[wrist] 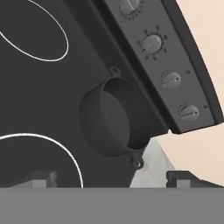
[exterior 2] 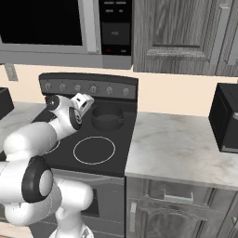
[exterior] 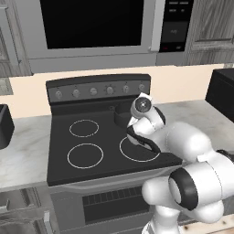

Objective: Move the pot and pan from the stove into the sink.

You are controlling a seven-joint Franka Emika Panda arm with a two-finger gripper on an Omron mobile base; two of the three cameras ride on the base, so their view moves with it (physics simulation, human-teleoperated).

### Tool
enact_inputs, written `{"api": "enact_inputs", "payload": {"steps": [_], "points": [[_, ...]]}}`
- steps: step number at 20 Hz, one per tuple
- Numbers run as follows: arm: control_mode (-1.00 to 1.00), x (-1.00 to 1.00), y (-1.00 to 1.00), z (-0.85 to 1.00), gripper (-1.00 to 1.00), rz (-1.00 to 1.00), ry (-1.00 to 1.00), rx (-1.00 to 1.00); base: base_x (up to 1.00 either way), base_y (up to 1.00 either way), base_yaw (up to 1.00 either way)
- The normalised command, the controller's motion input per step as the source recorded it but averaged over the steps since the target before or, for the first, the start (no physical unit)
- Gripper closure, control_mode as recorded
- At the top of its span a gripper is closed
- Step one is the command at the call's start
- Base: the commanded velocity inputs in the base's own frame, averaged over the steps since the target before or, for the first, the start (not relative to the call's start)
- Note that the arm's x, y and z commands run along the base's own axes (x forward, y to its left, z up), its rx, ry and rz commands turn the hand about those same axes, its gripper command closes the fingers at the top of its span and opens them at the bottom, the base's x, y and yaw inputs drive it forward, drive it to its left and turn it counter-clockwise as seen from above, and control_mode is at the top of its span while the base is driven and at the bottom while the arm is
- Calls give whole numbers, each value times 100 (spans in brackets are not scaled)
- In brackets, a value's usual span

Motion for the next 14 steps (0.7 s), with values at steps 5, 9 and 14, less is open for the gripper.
{"api": "enact_inputs", "payload": {"steps": [5, 9, 14], "points": [[-100, 38, 0, -13, -100, 0, 9, -2, 0, 0, 0], [-100, 36, 0, -17, -100, 0, 8, -3, 0, 0, 0], [-100, 36, 0, -18, -100, 0, 6, -4, 0, 0, 0]]}}
